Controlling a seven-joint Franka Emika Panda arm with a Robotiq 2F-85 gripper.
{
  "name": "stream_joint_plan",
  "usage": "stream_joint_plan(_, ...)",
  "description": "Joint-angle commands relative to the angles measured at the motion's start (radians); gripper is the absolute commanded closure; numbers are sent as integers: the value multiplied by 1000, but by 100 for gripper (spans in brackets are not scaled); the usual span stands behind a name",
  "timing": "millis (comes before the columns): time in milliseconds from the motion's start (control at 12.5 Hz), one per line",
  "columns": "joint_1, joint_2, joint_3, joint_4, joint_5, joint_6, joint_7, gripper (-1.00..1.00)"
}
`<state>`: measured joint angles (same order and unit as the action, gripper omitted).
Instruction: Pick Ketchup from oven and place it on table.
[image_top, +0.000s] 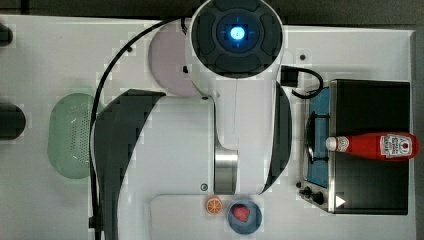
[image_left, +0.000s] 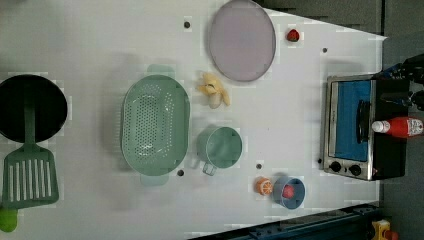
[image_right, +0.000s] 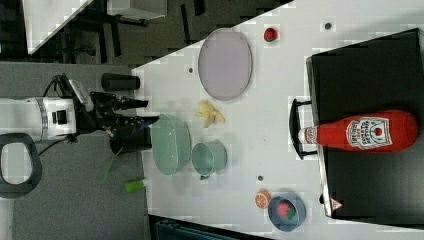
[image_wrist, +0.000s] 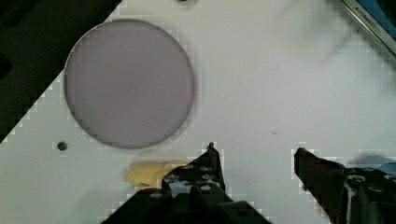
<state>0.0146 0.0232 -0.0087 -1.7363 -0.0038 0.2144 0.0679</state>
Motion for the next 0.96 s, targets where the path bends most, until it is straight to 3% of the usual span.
stream_joint_plan(80, -26, -335, -13, -184, 46, -149, 88, -52)
stream_joint_plan(160, -26, -334, -13, -184, 46, -149, 88, -67)
stream_joint_plan(240, -26, -334, -14, -185, 46, -150, 88, -94)
stream_joint_plan(320, -28, -332, -16, -185, 45, -149, 88, -100)
stream_joint_plan(640, -50, -299, -74, -185, 42, -143, 88, -100)
stream_joint_plan(960, -90, -210, -251, -185, 41, -72, 88, -100)
